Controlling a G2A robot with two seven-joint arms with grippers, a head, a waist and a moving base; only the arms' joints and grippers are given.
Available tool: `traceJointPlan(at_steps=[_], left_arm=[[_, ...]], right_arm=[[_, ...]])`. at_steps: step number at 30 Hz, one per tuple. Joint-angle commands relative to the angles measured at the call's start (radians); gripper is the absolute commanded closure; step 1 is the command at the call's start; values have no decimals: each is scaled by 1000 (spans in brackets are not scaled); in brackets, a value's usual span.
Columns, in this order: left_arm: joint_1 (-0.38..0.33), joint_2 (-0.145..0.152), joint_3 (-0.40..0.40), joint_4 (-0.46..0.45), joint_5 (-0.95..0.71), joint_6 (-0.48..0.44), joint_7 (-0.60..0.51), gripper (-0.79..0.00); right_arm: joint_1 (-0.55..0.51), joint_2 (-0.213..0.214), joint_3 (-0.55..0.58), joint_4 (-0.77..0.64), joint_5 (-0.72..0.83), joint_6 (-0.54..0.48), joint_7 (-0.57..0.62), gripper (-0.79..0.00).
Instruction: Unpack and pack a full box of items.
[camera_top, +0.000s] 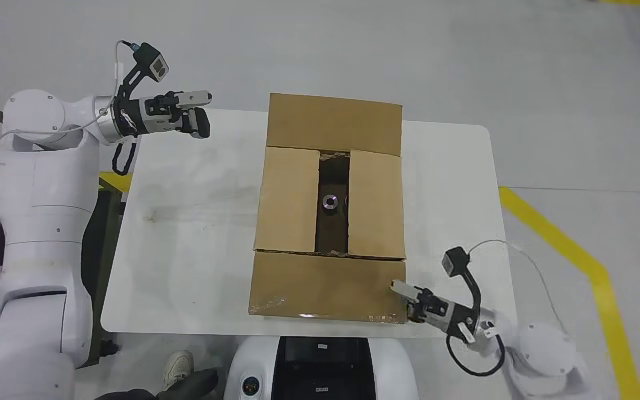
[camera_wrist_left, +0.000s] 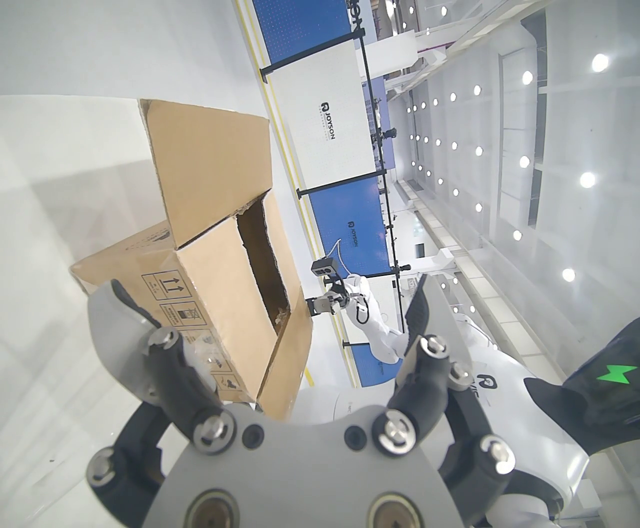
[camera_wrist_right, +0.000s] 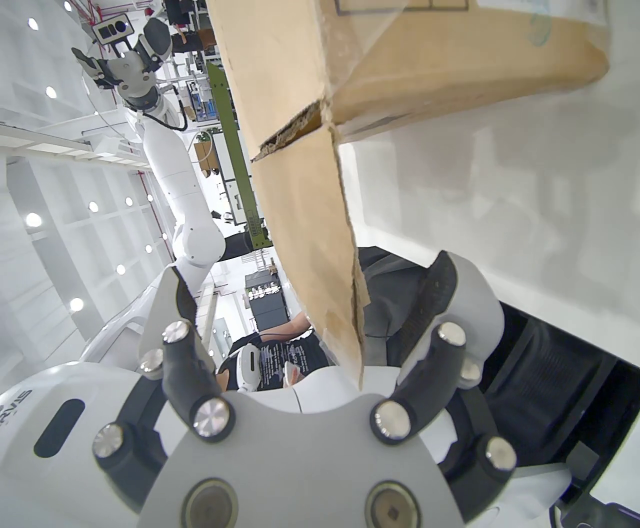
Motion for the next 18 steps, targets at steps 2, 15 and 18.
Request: traceJointPlan(at_steps=[2, 15, 18], left_arm=[[0, 0, 0, 0, 0, 0, 0, -785], [0, 0, 0, 0, 0, 0, 0, -785], [0, 0, 0, 0, 0, 0, 0, -785]], right_arm=[[4, 1, -12, 1, 35, 2, 13, -785], [32, 9, -7, -63, 181, 24, 5, -785], [54, 8, -12, -73, 225, 12, -15, -785]])
